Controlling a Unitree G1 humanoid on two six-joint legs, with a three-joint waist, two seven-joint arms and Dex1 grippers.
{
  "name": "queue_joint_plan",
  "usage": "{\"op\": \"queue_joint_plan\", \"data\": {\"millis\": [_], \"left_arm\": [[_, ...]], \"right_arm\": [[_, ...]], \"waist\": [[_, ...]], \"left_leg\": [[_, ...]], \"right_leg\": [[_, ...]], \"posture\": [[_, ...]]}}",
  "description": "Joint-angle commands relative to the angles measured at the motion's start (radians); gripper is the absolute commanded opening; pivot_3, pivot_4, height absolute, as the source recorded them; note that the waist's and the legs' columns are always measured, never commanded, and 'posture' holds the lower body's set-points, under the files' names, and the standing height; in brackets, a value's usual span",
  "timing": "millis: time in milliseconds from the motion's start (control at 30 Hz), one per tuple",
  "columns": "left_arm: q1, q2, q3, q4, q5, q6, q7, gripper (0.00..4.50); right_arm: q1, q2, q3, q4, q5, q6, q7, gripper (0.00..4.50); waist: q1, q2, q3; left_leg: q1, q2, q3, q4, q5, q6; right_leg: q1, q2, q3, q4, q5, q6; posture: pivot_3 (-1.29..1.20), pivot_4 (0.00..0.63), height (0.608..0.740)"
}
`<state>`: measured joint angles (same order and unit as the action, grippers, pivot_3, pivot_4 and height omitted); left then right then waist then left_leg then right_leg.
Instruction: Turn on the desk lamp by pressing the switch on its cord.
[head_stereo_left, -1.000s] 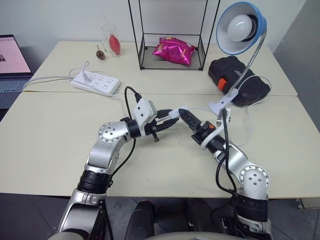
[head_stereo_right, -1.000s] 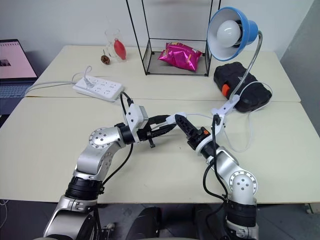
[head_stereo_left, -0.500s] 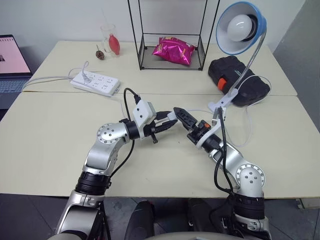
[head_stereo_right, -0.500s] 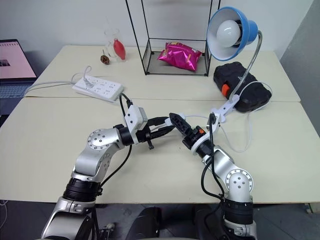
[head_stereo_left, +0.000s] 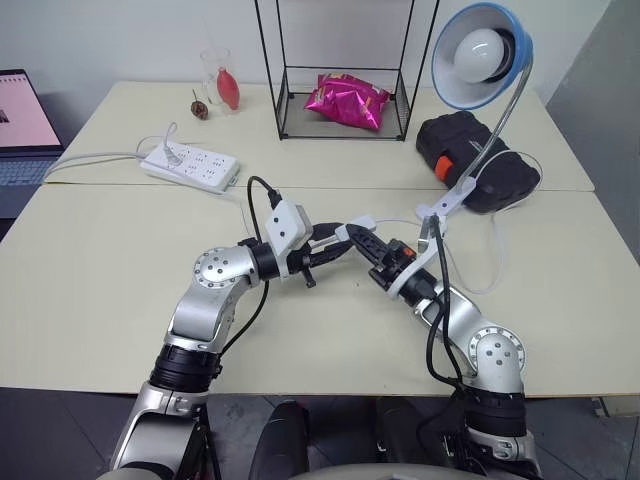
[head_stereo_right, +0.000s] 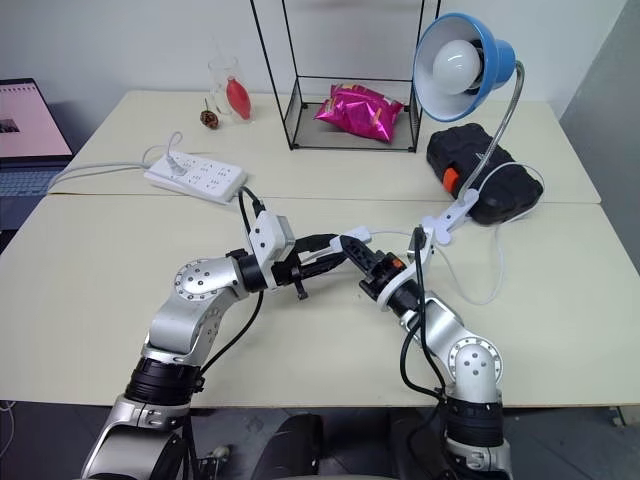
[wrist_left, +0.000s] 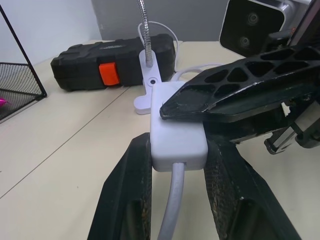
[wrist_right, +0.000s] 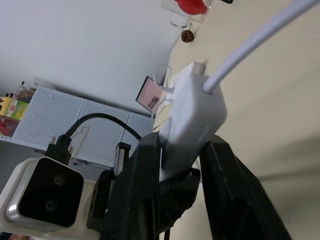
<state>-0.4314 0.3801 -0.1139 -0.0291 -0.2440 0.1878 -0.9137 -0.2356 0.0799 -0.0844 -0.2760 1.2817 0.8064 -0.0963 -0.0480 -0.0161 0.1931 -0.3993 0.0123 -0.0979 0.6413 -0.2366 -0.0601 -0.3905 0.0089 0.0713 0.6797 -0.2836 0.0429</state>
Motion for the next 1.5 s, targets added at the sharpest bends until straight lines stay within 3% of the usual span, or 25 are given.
{"op": "queue_joint_plan", "data": {"millis": [33, 400, 467, 733, 867, 967, 1067, 1233, 1367, 1500], "left_arm": [[-0.003, 0.009, 0.0, -0.036, -0.006, -0.01, 0.004, 1.1], [-0.008, 0.011, -0.003, -0.03, -0.01, -0.013, 0.01, 1.1], [-0.008, 0.011, -0.004, -0.031, -0.01, -0.013, 0.011, 1.1], [-0.015, 0.006, -0.008, -0.022, -0.007, -0.018, 0.019, 1.1], [-0.017, 0.001, -0.012, -0.015, 0.0, -0.023, 0.024, 1.1], [-0.015, 0.001, -0.016, -0.01, 0.01, -0.029, 0.031, 1.1], [-0.016, 0.006, -0.022, 0.005, 0.028, -0.041, 0.038, 1.1], [-0.022, 0.013, -0.036, 0.063, 0.062, -0.058, 0.041, 1.1], [-0.026, 0.007, -0.055, 0.123, 0.08, -0.073, 0.028, 1.1], [-0.025, 0.014, -0.098, 0.204, 0.125, -0.13, 0.0, 1.1]], "right_arm": [[-0.009, 0.036, 0.008, -0.016, 0.034, -0.017, 0.0, 0.52], [-0.012, 0.034, 0.017, -0.007, 0.056, -0.025, 0.002, 0.52], [-0.013, 0.034, 0.016, -0.006, 0.057, -0.027, 0.002, 1.23], [-0.009, 0.011, 0.005, -0.007, 0.08, -0.018, 0.006, 2.91], [0.01, -0.029, 0.002, -0.031, 0.099, 0.011, 0.01, 3.97], [0.039, -0.086, -0.007, -0.076, 0.126, 0.035, 0.02, 4.5], [0.064, -0.136, -0.016, -0.108, 0.146, 0.044, 0.026, 4.5], [0.128, -0.448, -0.005, -0.297, 0.081, 0.146, 0.222, 4.5], [0.078, -0.721, 0.051, -0.368, -0.166, 0.11, 0.392, 4.5], [-0.008, -0.843, 0.076, -0.346, -0.349, 0.02, 0.504, 4.5]], "waist": [[0.0, 0.0, 0.0], [0.0, 0.0, 0.0], [0.0, 0.0, 0.0], [-0.001, 0.0, 0.0], [-0.001, 0.0, 0.0], [0.0, 0.0, 0.0], [0.0, 0.0, 0.0], [0.003, 0.002, 0.001], [-0.003, 0.002, 0.001], [-0.004, 0.001, 0.001]], "left_leg": [[0.0, 0.0, 0.0, 0.0, 0.0, 0.0], [0.0, 0.0, 0.0, -0.001, 0.0, 0.0], [0.0, 0.0, 0.0, -0.001, 0.0, 0.0], [0.0, 0.0, 0.0, -0.001, 0.0, 0.0], [0.0, 0.0, 0.0, -0.001, 0.0, 0.0], [-0.001, 0.0, 0.0, -0.001, 0.0, 0.0], [-0.001, 0.0, 0.0, -0.002, 0.0, 0.0], [-0.001, -0.001, 0.0, -0.002, 0.0, 0.0], [-0.001, -0.001, 0.002, -0.002, 0.0, 0.0], [0.0, 0.0, 0.001, -0.002, 0.0, 0.0]], "right_leg": [[0.0, 0.0, 0.0, 0.0, 0.0, 0.0], [0.0, 0.0, 0.0, 0.0, 0.0, 0.0], [0.0, 0.0, 0.0, 0.0, 0.0, 0.0], [-0.001, 0.0, 0.0, -0.001, 0.0, 0.0], [-0.001, 0.0, 0.0, -0.001, 0.0, 0.0], [-0.001, 0.0, 0.0, -0.001, 0.0, 0.0], [-0.001, 0.0, 0.0, -0.002, 0.0, 0.0], [-0.001, -0.001, 0.0, -0.002, -0.001, 0.0], [-0.001, -0.001, 0.001, -0.004, -0.001, 0.0], [-0.001, 0.0, 0.0, -0.004, -0.001, 0.0]], "posture": [[0.0, 0.15, 0.74], [0.0, 0.15, 0.74], [0.0, 0.15, 0.74], [0.0, 0.15, 0.74], [0.0, 0.15, 0.74], [0.0, 0.15, 0.74], [0.0, 0.15, 0.74], [0.0, 0.15, 0.74], [0.0, 0.15, 0.74], [0.0, 0.15, 0.74]]}}
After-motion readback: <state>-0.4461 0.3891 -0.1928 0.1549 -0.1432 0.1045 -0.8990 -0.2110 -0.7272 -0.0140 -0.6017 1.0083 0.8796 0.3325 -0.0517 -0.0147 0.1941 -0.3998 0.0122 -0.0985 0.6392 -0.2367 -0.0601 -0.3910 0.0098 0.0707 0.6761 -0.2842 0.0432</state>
